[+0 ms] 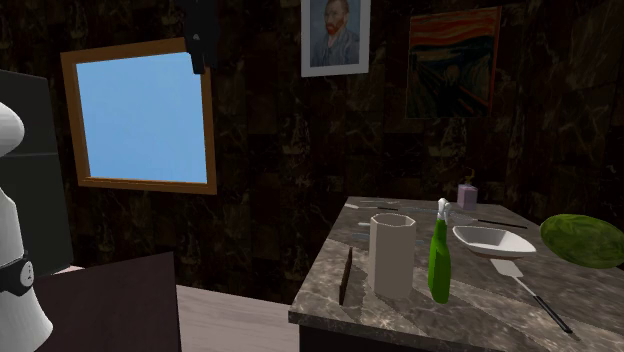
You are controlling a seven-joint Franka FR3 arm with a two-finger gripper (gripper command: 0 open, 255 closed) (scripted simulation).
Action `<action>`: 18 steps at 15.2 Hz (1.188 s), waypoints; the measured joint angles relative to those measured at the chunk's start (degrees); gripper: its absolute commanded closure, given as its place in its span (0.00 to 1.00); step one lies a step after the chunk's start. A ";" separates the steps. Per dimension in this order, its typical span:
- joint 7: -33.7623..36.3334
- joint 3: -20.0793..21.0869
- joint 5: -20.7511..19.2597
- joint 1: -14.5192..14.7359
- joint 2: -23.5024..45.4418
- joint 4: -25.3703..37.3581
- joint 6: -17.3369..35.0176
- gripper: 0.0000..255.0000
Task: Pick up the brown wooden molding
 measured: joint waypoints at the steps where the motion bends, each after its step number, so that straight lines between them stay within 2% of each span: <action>1: 0.00 0.00 0.00 0.00 0.00 0.00 0.00 0.00; 9: -8.00 -2.58 -2.02 1.08 10.67 -2.81 11.61 0.00; 18: -17.77 -5.11 -3.11 2.42 28.40 -0.13 24.69 0.00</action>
